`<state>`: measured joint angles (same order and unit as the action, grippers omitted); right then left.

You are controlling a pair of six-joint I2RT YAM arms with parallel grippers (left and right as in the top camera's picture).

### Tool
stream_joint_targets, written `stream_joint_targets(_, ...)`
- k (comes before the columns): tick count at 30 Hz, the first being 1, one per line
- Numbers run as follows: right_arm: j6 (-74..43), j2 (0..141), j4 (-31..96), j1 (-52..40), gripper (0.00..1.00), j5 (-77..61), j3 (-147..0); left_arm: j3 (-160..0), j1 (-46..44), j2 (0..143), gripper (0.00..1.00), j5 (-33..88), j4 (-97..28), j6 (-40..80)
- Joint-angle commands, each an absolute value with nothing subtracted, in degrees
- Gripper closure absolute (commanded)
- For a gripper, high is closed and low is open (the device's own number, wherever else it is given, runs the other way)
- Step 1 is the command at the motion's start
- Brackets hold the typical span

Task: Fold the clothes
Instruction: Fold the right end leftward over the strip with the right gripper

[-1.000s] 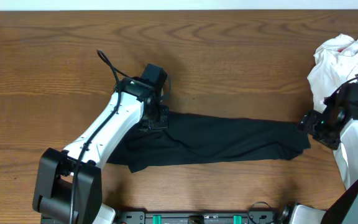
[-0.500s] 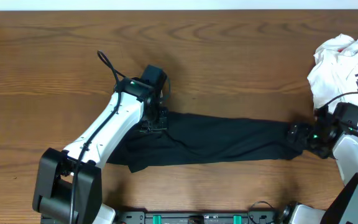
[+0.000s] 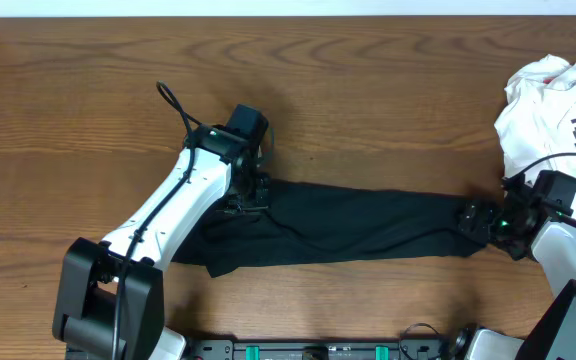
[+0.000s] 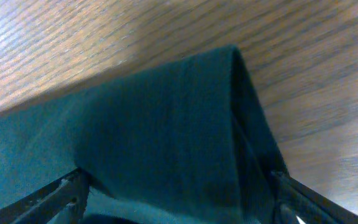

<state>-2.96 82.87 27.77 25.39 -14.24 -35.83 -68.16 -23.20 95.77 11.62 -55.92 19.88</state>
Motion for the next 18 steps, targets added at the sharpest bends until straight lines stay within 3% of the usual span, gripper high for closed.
stream_joint_targets(1, -4.27, 83.59, 27.88, 25.71, 0.07, -10.31, -34.41, -67.85, -23.22, 95.11, 0.77, 10.94, -56.21, 20.18)
stream_joint_targets(7, -4.27, 83.59, 27.86, 25.69, 0.01, -10.35, -34.44, -67.85, -23.22, 95.11, 0.77, 10.94, -56.21, 20.18)
stream_joint_targets(18, -4.25, 82.15, 29.54, 25.71, 0.01, -9.21, -36.1, -67.85, -23.22, 95.11, 0.77, 10.94, -56.01, 20.18)
